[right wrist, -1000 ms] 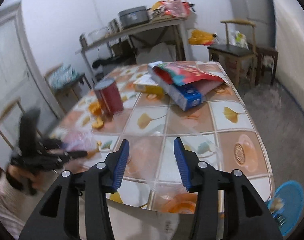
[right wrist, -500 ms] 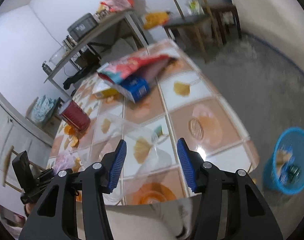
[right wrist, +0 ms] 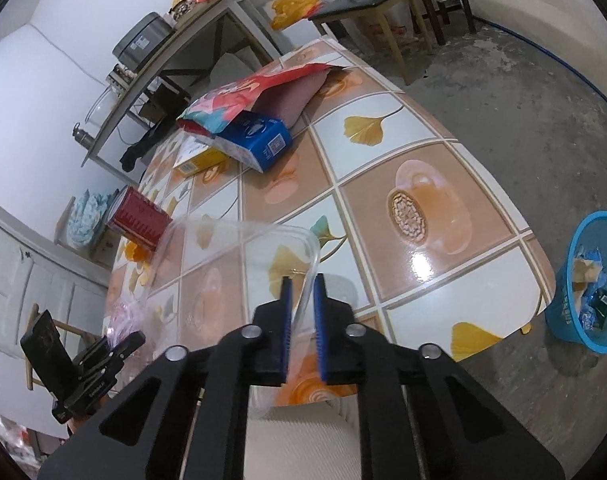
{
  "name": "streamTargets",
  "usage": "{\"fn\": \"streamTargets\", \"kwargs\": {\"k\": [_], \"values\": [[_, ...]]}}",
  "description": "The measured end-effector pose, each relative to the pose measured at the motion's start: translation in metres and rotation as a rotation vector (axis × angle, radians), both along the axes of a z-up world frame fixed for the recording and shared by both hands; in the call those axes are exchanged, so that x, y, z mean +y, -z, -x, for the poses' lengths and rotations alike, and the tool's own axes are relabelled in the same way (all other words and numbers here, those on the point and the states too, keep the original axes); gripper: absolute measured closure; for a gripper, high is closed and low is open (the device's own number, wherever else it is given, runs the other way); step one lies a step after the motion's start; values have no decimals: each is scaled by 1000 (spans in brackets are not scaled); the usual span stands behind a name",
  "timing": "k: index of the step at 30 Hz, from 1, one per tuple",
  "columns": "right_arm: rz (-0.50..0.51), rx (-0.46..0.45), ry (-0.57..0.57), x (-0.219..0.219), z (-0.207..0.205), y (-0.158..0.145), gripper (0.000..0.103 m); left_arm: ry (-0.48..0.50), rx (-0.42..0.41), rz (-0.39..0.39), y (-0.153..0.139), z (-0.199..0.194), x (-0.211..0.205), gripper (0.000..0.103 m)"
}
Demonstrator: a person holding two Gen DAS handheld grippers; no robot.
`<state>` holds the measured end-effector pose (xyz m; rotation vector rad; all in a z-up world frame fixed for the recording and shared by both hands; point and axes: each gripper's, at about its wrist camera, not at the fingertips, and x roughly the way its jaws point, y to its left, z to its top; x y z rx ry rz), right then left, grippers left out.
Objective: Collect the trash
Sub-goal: 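Lift the plastic bag and plastic box and carry them toward the wastebasket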
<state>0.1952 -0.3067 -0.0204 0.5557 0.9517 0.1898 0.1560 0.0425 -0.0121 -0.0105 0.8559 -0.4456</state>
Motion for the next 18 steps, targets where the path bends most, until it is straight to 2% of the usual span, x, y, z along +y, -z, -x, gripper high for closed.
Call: {"fn": "streamTargets", "kwargs": {"k": [18], "values": [[23,-67,24,-6,3,-14,99,13,-20,-10,-5,-4,-12,79]]}}
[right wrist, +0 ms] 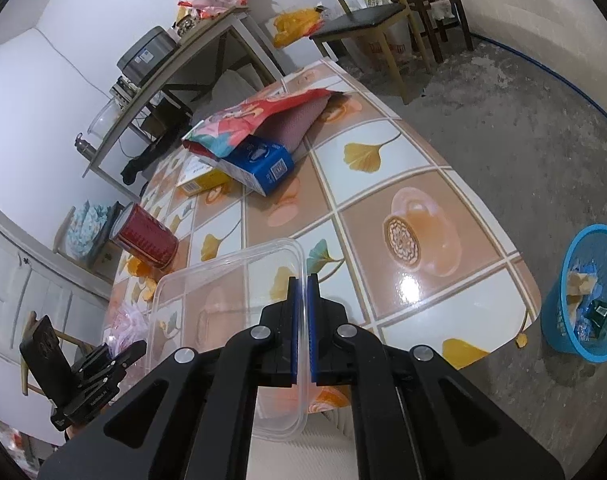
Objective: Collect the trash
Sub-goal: 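Lift the plastic bag and plastic box and carry them toward the wastebasket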
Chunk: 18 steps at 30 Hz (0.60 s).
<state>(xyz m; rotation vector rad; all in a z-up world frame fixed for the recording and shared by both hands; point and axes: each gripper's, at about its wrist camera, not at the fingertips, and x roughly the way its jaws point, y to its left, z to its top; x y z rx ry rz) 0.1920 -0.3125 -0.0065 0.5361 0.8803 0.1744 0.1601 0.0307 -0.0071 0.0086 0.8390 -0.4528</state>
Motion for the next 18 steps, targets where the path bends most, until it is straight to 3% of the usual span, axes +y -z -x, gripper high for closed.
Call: {"fn": "streamTargets", "kwargs": {"k": [18], "values": [[-17,-52,14,-15,5,-5,99,-8,-45,-56,-9,2,-12,79]]}}
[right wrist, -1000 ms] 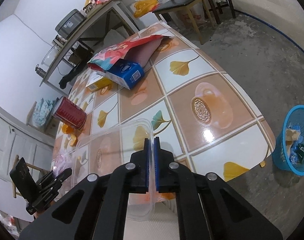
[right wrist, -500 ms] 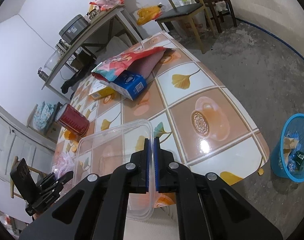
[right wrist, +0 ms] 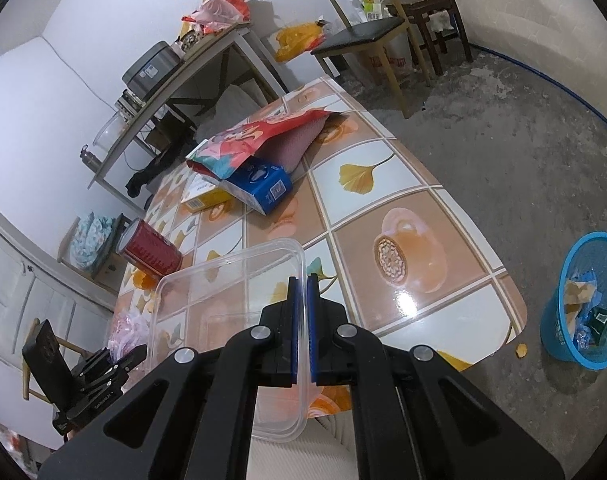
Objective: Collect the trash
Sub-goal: 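Lift the plastic bag and plastic box and carry them toward the wastebasket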
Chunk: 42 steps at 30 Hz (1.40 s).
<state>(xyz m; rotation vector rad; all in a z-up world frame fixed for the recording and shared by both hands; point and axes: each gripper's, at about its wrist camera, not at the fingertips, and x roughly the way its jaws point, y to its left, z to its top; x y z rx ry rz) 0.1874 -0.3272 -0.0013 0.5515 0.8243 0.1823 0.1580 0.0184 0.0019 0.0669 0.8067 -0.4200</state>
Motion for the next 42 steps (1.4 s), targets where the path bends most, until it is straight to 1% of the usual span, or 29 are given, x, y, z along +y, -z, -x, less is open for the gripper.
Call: {"fn": "streamTargets", "kwargs": {"k": [11,17,25,29,34,37,38,42], "values": [[-15,-34,7,-13,11,-4,99,15,-32,-33,-7,7,-18,79],[-24,-49,20,-21,19,-6,99,28,-44,-38,-10,11,-28,79],[-27,-101,83,-45,41,-18,99,74,-84,-24,-24,15,-49,79],[-27,-119,138,-64,57,-22,99,135,-102,-6,-34,14,-73,79],[-18,-145,273,-107,94,-25,99,247,-126,26,-48,13,-119,79],[-19,-153,371,-138,121,-20,99,337,-123,49,-53,11,-158,79],[-20,-152,408,-150,132,-17,99,381,-120,59,-55,12,-177,79],[-32,-130,544,-194,169,2,99,496,-90,81,-54,13,-232,79]]}}
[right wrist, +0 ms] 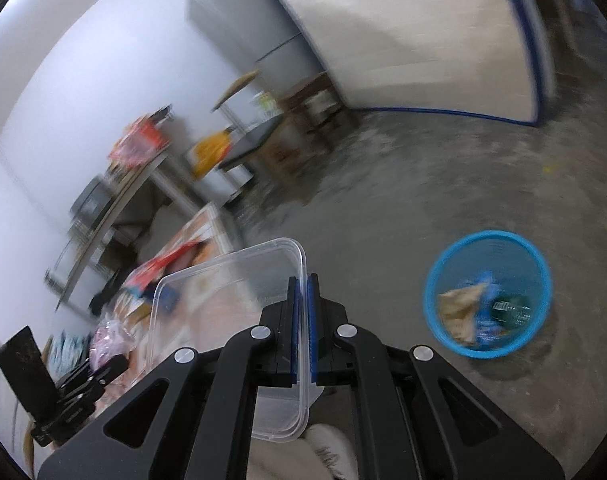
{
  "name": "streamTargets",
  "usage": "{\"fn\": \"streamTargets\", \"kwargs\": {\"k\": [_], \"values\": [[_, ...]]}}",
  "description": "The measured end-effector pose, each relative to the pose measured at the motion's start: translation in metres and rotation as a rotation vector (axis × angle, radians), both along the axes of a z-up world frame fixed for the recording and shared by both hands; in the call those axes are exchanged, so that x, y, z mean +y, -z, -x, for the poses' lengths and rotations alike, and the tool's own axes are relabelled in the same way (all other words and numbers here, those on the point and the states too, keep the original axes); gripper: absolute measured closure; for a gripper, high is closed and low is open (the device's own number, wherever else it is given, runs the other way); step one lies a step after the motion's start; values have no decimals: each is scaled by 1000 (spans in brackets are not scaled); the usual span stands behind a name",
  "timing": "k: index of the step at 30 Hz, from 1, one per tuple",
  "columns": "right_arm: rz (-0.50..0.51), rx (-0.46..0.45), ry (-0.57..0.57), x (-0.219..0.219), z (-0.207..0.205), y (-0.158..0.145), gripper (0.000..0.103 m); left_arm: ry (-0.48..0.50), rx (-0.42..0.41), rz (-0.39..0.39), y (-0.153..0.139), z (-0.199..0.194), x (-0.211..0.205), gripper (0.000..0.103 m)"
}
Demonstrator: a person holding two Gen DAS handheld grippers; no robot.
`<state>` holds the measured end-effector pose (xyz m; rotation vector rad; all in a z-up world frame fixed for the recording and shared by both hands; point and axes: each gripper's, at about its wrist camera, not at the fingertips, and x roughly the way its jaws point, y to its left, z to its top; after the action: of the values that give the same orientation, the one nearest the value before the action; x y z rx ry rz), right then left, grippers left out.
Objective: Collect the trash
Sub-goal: 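Lift the plastic bag and plastic box and carry them toward the wastebasket, then open both tools to drop the plastic bag and box into the wastebasket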
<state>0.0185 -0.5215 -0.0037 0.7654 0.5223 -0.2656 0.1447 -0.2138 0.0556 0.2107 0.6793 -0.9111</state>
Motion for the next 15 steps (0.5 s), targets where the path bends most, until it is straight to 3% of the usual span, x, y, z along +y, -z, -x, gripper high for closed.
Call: {"fn": "streamTargets", "kwargs": {"k": [6,10,15], "values": [[-35,46,172,-62,45,39,99,183,112,11,29,5,-93,79],[-37,111,261,-102,55,74,99,275,190,2,70,2,-158,79],[-53,206,330,-147,44,126,99,316,296,-36,130,-13,-232,79]]}}
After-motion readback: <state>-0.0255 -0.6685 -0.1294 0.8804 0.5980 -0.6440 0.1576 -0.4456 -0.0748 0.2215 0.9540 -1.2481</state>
